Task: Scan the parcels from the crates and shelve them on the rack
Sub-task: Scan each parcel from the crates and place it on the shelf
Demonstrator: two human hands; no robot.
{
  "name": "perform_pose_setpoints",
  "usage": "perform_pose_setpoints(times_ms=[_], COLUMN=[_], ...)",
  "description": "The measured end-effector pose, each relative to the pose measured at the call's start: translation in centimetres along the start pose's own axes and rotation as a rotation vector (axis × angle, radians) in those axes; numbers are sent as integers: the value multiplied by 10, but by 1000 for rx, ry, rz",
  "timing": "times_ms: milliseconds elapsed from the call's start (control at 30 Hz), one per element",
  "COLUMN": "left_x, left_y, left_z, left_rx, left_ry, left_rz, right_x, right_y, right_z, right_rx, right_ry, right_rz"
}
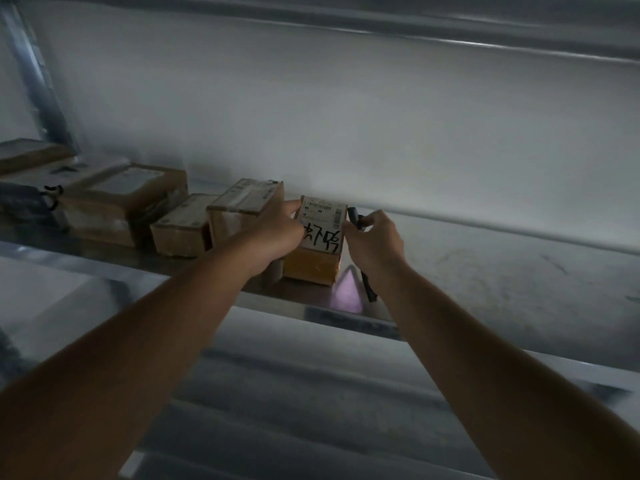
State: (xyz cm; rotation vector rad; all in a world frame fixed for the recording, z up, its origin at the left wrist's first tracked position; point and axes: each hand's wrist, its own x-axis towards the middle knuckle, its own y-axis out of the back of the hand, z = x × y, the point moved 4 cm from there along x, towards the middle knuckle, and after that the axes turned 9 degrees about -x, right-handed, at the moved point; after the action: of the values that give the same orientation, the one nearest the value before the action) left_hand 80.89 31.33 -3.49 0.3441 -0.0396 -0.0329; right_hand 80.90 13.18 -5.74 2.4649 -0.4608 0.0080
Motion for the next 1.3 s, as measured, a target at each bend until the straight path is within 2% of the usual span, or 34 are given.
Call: perform_pose_setpoints(times_ms=[167, 333, 433, 533, 733, 833, 967, 1300], left_x=[7, 7, 5, 1, -19, -28, -39, -101], left_y=[-7, -11, -15, -18, -28, -39, -58, -124], left_z=[8, 10, 12, 16, 29, 37, 46, 62], left_rx=[170, 355, 438, 479, 621, 626, 627, 686], left_ry=[19, 85, 63, -22, -364, -478, -545, -778], left_rz=[27, 3, 11, 22, 144, 77, -49, -402], right_x=[10, 14, 14, 10, -1, -15, -43, -159], right_y=[-1, 2, 7, 13, 29, 45, 67, 139], right_z=[4, 7, 10, 14, 21, 24, 30, 65], right_rx=[-109, -132, -98, -59, -140, -196, -278, -493], right_ry=[-12, -24, -17, 15, 140, 191, 186, -84], right_rz=[2, -9, -14, -19, 12, 78, 186, 478])
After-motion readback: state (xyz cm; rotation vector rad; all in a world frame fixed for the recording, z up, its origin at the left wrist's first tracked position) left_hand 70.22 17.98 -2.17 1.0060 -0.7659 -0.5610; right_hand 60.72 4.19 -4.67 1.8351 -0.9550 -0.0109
